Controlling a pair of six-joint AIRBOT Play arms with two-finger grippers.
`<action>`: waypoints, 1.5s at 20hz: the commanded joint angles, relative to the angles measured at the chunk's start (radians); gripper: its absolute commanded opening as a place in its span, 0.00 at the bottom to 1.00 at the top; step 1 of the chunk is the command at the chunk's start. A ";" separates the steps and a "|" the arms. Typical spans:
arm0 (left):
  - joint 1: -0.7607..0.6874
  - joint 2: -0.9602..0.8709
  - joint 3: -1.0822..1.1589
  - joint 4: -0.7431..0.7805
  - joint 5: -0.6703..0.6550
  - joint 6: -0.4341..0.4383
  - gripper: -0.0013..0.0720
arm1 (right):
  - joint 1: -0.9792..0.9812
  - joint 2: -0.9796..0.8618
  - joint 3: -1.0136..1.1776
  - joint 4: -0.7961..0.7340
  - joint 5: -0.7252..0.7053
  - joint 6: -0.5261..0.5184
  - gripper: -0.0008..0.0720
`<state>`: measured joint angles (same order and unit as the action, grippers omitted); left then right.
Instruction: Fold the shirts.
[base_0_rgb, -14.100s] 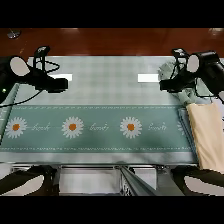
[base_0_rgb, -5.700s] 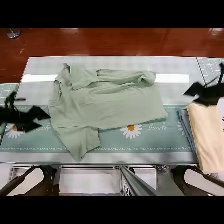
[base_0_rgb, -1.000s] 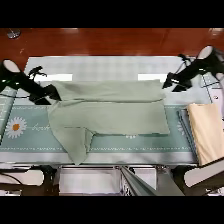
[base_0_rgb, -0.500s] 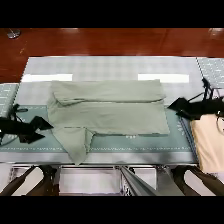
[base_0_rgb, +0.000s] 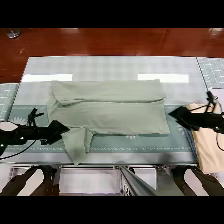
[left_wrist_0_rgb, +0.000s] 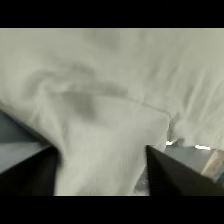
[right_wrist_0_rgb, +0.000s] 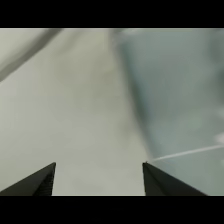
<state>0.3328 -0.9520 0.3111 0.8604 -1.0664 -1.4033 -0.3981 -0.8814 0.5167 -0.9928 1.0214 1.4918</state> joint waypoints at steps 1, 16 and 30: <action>-0.069 -0.002 0.000 -0.025 0.041 0.024 0.05 | -0.132 0.005 -0.007 -0.204 0.124 0.067 0.86; -0.068 -0.002 0.139 -0.023 -0.035 0.088 0.05 | 0.227 -0.346 0.087 0.095 0.015 -0.023 0.12; -0.102 -0.655 0.990 -0.024 -0.052 0.055 0.04 | 0.233 -0.756 0.843 0.098 0.051 0.000 0.05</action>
<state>0.2558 -1.4124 1.0836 0.8364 -1.0725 -1.3106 -0.1772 -1.5127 1.2221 -0.8989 1.0710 1.4586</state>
